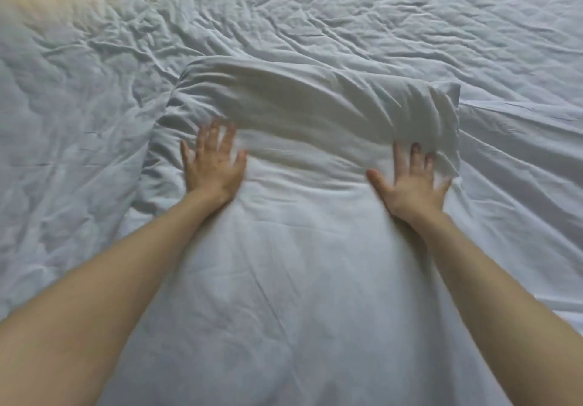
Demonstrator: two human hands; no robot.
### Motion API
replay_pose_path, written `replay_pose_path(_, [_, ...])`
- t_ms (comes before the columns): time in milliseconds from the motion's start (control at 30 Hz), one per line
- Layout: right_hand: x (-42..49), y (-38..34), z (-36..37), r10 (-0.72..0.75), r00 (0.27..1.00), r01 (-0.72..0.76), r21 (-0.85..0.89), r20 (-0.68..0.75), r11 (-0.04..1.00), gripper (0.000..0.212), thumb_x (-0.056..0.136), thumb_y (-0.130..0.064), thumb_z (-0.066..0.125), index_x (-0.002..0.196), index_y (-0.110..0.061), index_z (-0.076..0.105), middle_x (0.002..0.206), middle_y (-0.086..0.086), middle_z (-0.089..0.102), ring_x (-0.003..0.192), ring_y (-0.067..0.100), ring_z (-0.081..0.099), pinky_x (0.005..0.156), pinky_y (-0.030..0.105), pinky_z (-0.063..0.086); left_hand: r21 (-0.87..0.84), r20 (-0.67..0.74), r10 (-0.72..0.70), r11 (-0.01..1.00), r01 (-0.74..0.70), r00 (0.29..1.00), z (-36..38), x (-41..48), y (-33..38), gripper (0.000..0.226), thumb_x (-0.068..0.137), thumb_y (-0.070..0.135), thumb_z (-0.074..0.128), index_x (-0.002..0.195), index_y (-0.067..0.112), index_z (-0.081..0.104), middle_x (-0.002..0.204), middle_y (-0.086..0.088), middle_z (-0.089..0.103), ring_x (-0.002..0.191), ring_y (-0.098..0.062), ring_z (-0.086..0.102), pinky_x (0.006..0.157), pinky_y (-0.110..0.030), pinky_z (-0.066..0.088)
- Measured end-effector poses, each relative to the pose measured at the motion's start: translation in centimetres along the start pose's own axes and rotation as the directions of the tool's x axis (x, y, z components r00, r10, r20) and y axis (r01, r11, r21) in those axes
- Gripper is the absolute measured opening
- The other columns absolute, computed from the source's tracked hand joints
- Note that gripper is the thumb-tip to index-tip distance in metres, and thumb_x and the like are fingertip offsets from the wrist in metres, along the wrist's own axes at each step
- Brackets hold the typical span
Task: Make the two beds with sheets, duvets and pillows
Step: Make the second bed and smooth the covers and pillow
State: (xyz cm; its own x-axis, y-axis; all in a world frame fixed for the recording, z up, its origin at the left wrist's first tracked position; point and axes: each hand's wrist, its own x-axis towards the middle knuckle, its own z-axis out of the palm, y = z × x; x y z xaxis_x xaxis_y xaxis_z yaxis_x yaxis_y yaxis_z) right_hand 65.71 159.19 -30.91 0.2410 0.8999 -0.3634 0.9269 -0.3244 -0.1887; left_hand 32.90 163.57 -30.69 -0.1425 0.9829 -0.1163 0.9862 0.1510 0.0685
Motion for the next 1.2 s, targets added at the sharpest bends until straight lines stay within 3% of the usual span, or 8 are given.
replay_pose_path(133, [-1.8,-2.2,-2.2,-0.021,0.999,0.020,-0.024,-0.036,1.000,0.066,0.102,-0.046,0.029,0.156,-0.019,0.002,0.164,0.003,-0.004,0.150,0.025,-0.009,0.116,0.061,-0.002,-0.130,0.064,-0.121,0.983,0.128,0.991,-1.7,-0.6,0.3,0.061,0.102,0.047,0.022,0.156,0.027,0.002,0.163,0.008,-0.010,0.150,-0.019,-0.008,0.117,-0.056,-0.010])
replay_pose_path(300, [-12.6,-8.9,0.8,-0.266,0.962,0.270,0.076,-0.060,0.960,0.058,0.104,-0.034,0.029,0.155,-0.029,0.002,0.164,-0.004,-0.005,0.150,0.020,-0.010,0.116,0.054,-0.010,-0.192,-0.040,0.176,0.965,-0.180,0.984,-1.7,-11.9,4.8,0.062,0.100,0.040,0.025,0.155,0.028,0.001,0.163,0.007,-0.005,0.150,-0.015,-0.007,0.116,-0.051,-0.012])
replay_pose_path(433, [-19.2,-6.5,5.0,-0.257,0.966,0.257,0.002,-0.034,0.966,0.055,0.099,-0.051,0.025,0.152,-0.041,0.015,0.164,-0.006,0.003,0.150,0.019,-0.006,0.119,0.047,-0.012,-0.082,0.038,0.220,0.973,-0.216,0.975,0.5,-19.9,1.8,0.060,0.094,0.051,0.023,0.151,0.033,0.030,0.161,0.002,0.022,0.148,-0.021,0.018,0.117,-0.053,-0.001])
replay_pose_path(567, [-21.3,0.8,5.9,-0.132,0.989,0.129,-0.047,-0.065,0.991,0.067,0.088,-0.064,0.013,0.152,-0.042,0.017,0.164,-0.004,0.004,0.150,0.026,0.001,0.118,0.045,-0.008,0.059,0.080,0.097,0.993,-0.102,0.992,0.1,-21.2,-5.0,0.063,0.093,0.056,0.018,0.152,0.035,0.021,0.163,0.003,0.013,0.150,-0.018,0.008,0.118,-0.048,-0.007])
replay_pose_path(733, [-25.4,3.7,4.6,0.115,0.993,-0.113,0.058,-0.025,0.992,0.057,0.103,-0.040,0.028,0.155,-0.028,0.010,0.164,0.003,0.004,0.150,0.026,-0.002,0.119,0.054,-0.001,0.008,0.079,0.026,1.000,-0.027,0.997,-1.9,-24.1,-10.8,0.056,0.101,0.044,0.027,0.155,0.028,0.020,0.163,0.003,0.006,0.150,-0.021,0.002,0.119,-0.048,-0.004])
replay_pose_path(833, [-30.4,-1.0,4.1,-0.038,0.992,0.052,0.119,-0.118,0.992,0.060,0.101,-0.028,0.041,0.154,-0.034,0.013,0.164,0.000,0.003,0.150,0.025,-0.002,0.113,0.063,-0.004,-0.101,0.011,0.108,0.989,-0.106,0.994,-2.8,-28.8,-10.0,0.054,0.099,0.040,0.023,0.151,0.026,0.032,0.162,-0.001,0.016,0.149,-0.028,0.013,0.117,-0.059,0.006])
replay_pose_path(967, [-37.6,-6.7,6.8,-0.213,0.973,0.212,0.026,0.093,0.977,0.059,0.097,-0.051,0.036,0.147,-0.056,0.004,0.161,-0.015,-0.013,0.148,0.019,-0.020,0.101,0.074,-0.015,-0.195,0.236,0.186,0.971,-0.141,0.954,-2.4,-35.8,-6.2,0.061,0.087,0.064,0.019,0.146,0.056,0.007,0.158,0.022,-0.014,0.146,-0.038,-0.019,0.103,-0.071,-0.014])
replay_pose_path(1200, [-41.3,2.3,9.3,0.124,0.978,-0.122,-0.024,0.169,0.992,0.069,0.084,-0.081,0.028,0.140,-0.066,-0.011,0.154,-0.026,-0.027,0.144,0.029,-0.029,0.095,0.083,-0.005,-0.050,0.377,0.083,0.996,-0.069,0.922,-1.7,-40.1,-12.5,0.063,0.092,0.069,0.029,0.146,0.058,-0.001,0.159,0.016,-0.022,0.144,-0.038,-0.025,0.102,-0.077,-0.004])
